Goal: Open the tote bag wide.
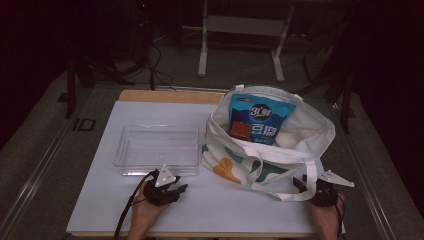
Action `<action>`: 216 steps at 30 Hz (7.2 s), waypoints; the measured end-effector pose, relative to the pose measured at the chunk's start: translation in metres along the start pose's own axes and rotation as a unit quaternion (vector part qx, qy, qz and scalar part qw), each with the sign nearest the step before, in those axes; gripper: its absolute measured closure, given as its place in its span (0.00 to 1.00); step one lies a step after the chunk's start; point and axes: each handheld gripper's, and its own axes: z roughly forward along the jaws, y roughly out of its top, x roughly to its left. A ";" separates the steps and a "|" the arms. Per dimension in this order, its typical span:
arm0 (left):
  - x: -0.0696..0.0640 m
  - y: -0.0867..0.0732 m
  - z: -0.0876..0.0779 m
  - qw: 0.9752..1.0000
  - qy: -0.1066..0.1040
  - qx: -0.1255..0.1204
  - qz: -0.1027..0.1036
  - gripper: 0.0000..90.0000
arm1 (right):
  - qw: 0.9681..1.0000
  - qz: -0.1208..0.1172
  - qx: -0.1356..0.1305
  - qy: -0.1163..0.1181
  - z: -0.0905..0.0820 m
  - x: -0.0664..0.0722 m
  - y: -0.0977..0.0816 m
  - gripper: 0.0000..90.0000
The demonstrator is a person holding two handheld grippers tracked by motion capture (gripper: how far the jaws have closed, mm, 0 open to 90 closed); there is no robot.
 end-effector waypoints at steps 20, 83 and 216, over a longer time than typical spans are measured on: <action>-0.002 0.001 0.001 1.000 0.008 0.009 0.007 0.66 | 1.000 -0.007 -0.014 -0.002 -0.003 0.002 0.000 0.70; 0.018 0.160 -0.004 0.991 0.015 -0.109 0.075 0.76 | 0.994 -0.022 -0.092 0.059 -0.029 -0.008 0.065 0.75; -0.016 0.179 0.005 0.988 -0.078 -0.058 0.118 0.66 | 0.996 -0.023 -0.076 0.049 -0.066 -0.004 0.069 0.73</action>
